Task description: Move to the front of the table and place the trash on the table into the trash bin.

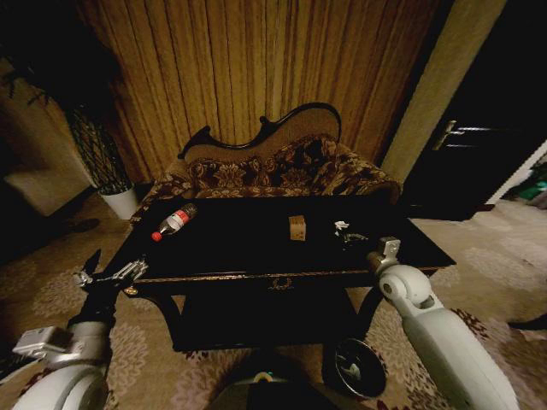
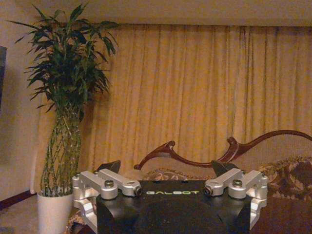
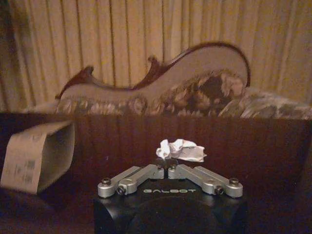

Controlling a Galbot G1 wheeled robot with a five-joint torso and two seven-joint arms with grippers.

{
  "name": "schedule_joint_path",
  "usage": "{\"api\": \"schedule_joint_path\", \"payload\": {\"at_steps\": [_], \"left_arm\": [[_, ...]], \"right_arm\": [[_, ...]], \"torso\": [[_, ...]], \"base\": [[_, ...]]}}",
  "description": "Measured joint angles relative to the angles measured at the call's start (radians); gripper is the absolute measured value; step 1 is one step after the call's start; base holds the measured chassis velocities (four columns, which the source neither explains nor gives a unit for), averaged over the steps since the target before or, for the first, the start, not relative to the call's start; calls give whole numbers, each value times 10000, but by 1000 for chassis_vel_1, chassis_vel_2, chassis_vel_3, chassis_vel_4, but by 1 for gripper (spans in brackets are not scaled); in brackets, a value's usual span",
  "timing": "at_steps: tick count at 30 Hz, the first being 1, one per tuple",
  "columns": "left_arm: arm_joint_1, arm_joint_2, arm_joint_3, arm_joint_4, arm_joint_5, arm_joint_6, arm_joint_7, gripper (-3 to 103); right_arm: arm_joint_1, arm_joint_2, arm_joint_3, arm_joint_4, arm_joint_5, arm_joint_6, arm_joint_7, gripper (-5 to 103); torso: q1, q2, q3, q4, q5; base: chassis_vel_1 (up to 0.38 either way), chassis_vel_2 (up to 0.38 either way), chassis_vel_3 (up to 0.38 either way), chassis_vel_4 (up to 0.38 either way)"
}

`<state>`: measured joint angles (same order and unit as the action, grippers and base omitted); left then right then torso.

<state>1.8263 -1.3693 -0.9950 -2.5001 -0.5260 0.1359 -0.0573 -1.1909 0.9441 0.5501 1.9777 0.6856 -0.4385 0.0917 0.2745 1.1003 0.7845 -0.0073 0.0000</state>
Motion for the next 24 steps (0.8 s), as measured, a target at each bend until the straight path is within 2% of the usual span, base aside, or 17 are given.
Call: {"api": "schedule_joint_path", "payload": {"at_steps": [1,3,4,7,20,24], "left_arm": [[0,0,0,0,0,0,0,100],[-10,10,0,0,-1,0,-14,100],[-10,10,0,0,-1,0,-14,100],[13,13,5,0,-6,-108,33,100],[-4,144,-60,0,-101,-284,-73,100],[-108,266,-171,0,-327,-291,-120,100]], "right_arm": [[0,0,0,0,0,0,0,0],[-62,105,41,170,200,598,185,0],[-62,105,41,170,200,598,185,0],[-278,376,84,390,215,1452,399,0],[-892,609,687,1161,-577,1718,924,0],[-1121,608,942,1263,-1221,1722,903,0]], "torso": [[0,0,0,0,0],[0,-1,0,1,-1],[0,-1,0,1,-1],[0,-1,0,0,0],[-1,0,0,1,0],[0,0,0,-1,0]], "base": [[0,0,0,0],[0,0,0,0],[0,0,0,0],[0,0,0,0],[0,0,0,0],[0,0,0,0]]}}
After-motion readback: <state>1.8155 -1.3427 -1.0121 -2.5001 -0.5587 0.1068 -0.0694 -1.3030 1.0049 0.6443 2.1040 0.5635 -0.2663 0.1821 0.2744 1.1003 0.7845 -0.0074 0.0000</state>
